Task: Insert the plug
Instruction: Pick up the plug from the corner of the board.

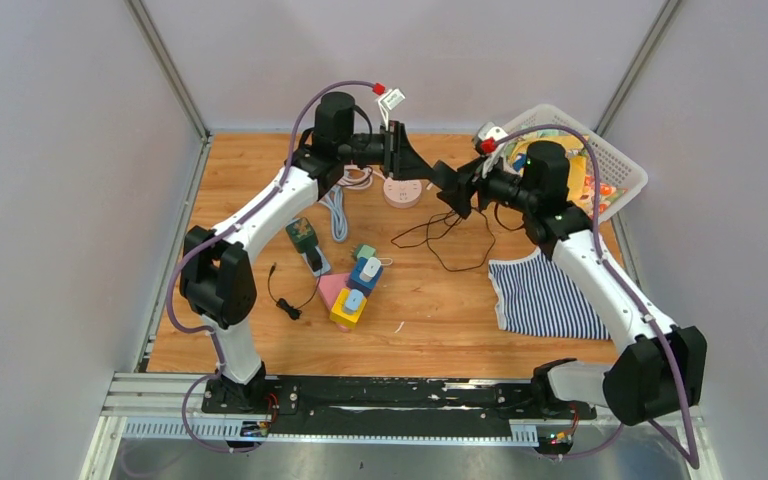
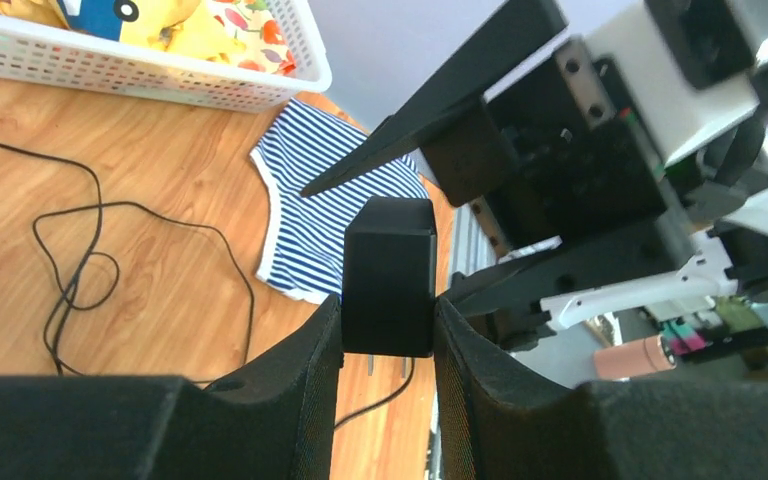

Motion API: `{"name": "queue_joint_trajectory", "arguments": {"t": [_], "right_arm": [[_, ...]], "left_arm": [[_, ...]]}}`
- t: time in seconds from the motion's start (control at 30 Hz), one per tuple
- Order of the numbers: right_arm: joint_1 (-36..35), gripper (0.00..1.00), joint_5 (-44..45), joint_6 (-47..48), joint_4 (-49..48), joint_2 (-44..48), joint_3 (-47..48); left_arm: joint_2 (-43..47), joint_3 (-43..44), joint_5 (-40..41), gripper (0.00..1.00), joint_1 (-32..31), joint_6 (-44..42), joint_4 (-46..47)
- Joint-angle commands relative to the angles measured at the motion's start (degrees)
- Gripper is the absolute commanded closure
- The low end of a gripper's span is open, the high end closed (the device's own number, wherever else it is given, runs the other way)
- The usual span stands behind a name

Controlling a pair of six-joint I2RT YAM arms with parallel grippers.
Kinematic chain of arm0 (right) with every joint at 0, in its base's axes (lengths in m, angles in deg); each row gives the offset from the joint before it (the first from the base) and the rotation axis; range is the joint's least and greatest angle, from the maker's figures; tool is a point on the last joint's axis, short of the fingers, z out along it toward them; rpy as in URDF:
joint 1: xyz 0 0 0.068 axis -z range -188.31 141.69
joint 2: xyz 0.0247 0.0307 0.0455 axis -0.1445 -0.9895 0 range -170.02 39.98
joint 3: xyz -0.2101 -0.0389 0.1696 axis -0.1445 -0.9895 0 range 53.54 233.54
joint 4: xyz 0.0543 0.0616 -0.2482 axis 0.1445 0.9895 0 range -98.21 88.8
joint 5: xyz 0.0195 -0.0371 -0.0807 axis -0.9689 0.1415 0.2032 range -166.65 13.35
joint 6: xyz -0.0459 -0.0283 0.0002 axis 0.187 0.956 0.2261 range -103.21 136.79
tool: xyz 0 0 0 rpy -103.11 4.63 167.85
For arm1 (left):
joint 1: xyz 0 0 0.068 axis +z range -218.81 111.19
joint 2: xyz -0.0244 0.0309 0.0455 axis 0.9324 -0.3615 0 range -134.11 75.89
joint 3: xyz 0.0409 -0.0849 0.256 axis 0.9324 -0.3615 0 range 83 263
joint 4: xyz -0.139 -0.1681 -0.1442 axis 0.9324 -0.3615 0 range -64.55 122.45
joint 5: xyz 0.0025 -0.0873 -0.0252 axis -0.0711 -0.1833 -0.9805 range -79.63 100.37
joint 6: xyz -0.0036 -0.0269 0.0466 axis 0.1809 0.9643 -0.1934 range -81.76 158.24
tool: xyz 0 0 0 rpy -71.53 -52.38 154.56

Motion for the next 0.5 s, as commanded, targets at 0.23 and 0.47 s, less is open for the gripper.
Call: {"name": "queue_joint_trajectory", "arguments": {"t": [0.23, 0.47], "right_arm": [[9.52, 0.28, -32.34, -19.04, 2.42, -6.14, 10.08], [7.96, 0.34, -32.47, -21.16, -0.10, -9.21, 10.70]], "left_arm": [[-1.16, 1.10, -6.95, 1.00, 0.72, -12.45, 1.31], [-0.41, 0.31, -9.03, 1.00, 0.63, -14.20, 1.26]]}}
